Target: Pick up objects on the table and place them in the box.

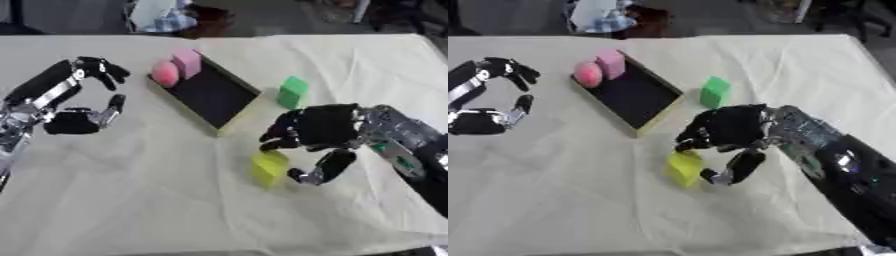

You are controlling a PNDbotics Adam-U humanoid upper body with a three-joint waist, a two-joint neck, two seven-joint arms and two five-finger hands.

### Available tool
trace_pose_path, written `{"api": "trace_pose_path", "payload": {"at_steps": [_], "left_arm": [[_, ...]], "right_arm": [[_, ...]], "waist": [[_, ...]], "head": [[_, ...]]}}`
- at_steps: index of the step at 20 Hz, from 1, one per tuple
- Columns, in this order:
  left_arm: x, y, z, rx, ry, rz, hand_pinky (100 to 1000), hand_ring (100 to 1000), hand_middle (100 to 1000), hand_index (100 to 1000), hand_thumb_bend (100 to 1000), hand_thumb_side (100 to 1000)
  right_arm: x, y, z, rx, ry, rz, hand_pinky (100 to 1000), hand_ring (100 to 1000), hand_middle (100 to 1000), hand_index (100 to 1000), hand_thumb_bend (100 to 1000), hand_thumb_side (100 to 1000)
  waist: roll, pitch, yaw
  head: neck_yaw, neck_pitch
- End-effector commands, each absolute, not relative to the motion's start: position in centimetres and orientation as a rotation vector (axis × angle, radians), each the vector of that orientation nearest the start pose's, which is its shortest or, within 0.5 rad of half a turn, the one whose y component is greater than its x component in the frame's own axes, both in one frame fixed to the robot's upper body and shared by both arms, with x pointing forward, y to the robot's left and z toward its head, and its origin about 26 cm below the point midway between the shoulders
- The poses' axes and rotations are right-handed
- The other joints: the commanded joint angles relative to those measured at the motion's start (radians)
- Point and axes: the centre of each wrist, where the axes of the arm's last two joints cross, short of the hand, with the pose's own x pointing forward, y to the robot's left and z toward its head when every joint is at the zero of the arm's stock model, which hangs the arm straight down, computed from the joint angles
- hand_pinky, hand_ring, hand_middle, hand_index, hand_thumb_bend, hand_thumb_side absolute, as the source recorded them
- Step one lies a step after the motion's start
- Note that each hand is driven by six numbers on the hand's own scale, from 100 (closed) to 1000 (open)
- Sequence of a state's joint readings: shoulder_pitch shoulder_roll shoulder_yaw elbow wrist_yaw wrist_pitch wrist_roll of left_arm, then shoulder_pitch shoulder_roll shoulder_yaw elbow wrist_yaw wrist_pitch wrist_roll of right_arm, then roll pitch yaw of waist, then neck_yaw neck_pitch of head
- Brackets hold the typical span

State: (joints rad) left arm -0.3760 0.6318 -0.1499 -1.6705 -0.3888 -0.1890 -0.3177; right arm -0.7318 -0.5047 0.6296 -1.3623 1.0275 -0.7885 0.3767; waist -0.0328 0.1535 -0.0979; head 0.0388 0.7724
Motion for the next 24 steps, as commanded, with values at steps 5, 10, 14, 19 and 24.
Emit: {"api": "trace_pose_path", "payload": {"at_steps": [5, 10, 14, 19, 24], "left_arm": [[34.6, 31.2, 17.6, 0.552, -1.817, -1.338, 783, 640, 667, 829, 100, 414], [34.5, 31.1, 17.6, 0.548, -1.818, -1.344, 786, 642, 670, 830, 100, 406], [34.5, 31.2, 17.5, 0.546, -1.813, -1.346, 787, 643, 671, 831, 100, 405], [34.4, 31.2, 17.5, 0.545, -1.809, -1.348, 788, 644, 671, 831, 100, 404], [34.5, 31.2, 17.5, 0.543, -1.809, -1.35, 789, 644, 672, 831, 100, 403]], "right_arm": [[40.2, -17.6, 14.6, 0.371, 1.28, -2.7, 887, 892, 908, 1000, 100, 933], [40.2, -17.9, 14.6, 0.37, 1.268, -2.718, 895, 909, 927, 1000, 100, 915], [40.2, -18.5, 14.7, 0.371, 1.271, -2.732, 896, 923, 937, 1000, 100, 916], [40.1, -19.1, 14.8, 0.369, 1.271, -2.742, 904, 943, 954, 1000, 100, 904], [39.8, -19.6, 14.6, 0.377, 1.275, -2.745, 913, 958, 964, 1000, 100, 836]], "waist": [[-0.011, -0.031, 0.003], [-0.012, -0.03, 0.004], [-0.012, -0.031, 0.004], [-0.013, -0.033, 0.002], [-0.013, -0.032, 0.0]], "head": [[-0.003, -0.002], [-0.002, -0.002], [-0.001, -0.002], [0.002, -0.002], [-0.003, -0.002]]}}
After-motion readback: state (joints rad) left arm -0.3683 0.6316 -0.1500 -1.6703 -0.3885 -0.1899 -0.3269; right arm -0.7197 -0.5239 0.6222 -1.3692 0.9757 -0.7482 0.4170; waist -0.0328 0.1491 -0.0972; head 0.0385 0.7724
